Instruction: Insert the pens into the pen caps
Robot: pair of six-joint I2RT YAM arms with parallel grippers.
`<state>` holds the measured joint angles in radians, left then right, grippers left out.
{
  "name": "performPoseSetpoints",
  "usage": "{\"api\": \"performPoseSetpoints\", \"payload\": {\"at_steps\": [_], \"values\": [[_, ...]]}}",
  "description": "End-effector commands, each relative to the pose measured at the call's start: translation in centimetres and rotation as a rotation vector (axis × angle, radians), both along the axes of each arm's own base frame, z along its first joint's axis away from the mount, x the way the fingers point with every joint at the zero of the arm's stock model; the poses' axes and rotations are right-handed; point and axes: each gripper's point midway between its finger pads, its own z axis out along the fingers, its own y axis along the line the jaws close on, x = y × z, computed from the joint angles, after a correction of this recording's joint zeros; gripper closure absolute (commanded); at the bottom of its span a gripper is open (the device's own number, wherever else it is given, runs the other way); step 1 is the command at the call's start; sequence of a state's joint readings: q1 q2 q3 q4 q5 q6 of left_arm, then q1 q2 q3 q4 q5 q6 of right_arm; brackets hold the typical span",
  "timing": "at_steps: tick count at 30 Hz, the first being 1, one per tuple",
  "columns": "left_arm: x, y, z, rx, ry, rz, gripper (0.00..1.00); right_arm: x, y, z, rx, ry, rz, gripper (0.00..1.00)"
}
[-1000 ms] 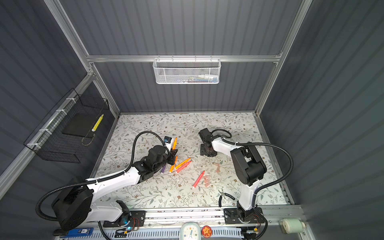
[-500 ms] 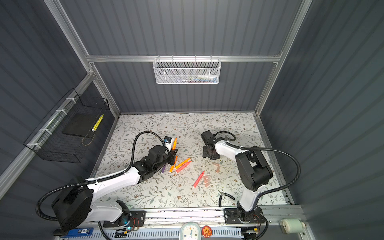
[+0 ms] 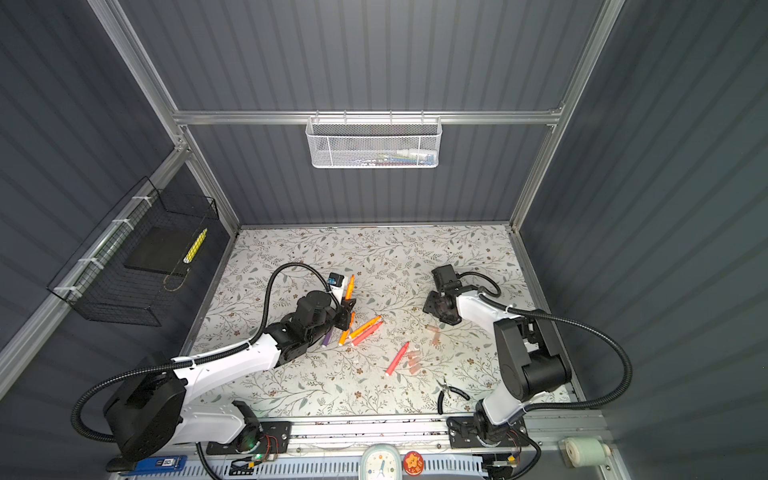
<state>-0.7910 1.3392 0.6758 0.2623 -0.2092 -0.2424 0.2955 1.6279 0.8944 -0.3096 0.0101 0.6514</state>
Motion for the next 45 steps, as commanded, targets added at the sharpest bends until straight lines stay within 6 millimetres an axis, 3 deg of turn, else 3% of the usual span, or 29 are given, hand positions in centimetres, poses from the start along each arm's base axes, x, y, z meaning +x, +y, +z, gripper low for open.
{"api": "performPoseSetpoints", "payload": {"at_steps": [1, 10, 17, 28, 45], "values": [[0.0, -0.3, 0.9, -0.007, -0.023, -0.018, 1.0, 1.0, 0.6, -0.3, 0.017, 0.014, 0.001, 0.4], [0.0, -0.3, 1.1, -0.012, -0.025, -0.021, 1.0, 3.4, 0.8, -1.3, -0.036, 0.044, 0.014, 0.44], [-0.1, -0.3, 1.2, -0.016, -0.027, -0.021, 1.0, 3.8, 1.5, -1.9, -0.07, 0.062, 0.038, 0.47], [-0.2, -0.1, 1.4, -0.015, -0.03, -0.019, 1.0, 2.8, 1.1, -2.8, -0.216, 0.146, 0.062, 0.6], [-0.1, 0.0, 1.5, -0.017, -0.034, -0.016, 1.0, 1.6, 1.8, -3.2, -0.255, 0.159, 0.087, 0.62]]}}
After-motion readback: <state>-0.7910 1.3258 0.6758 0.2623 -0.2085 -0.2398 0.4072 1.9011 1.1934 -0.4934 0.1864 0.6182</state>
